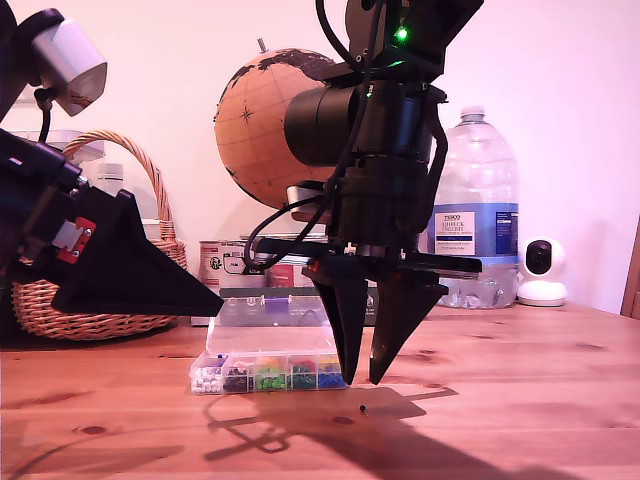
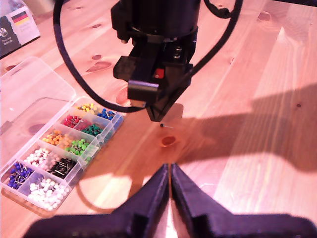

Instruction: Sort the loose pins on the table into their correct compartments

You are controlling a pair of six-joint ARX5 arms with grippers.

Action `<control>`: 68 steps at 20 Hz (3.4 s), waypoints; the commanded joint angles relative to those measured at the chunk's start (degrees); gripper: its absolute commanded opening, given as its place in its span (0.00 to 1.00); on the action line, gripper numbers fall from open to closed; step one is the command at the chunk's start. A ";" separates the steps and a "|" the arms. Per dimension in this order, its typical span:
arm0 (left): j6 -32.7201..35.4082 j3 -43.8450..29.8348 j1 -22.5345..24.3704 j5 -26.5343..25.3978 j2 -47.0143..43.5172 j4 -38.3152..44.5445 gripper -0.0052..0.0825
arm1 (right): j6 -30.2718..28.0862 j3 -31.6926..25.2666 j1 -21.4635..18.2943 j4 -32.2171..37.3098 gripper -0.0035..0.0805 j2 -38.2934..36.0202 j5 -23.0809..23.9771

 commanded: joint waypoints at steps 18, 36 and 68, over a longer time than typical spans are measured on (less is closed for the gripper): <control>-0.39 -0.94 0.11 0.13 -0.09 0.24 0.03 | 0.17 -0.11 0.61 0.83 0.19 4.96 -0.61; -0.37 -0.94 0.11 0.11 -0.09 0.22 0.03 | -0.42 -0.11 0.63 -0.09 0.03 4.96 -1.73; -0.37 -0.94 0.11 0.09 -0.09 0.20 0.03 | -10.58 17.81 2.12 -4.26 0.03 4.96 -2.14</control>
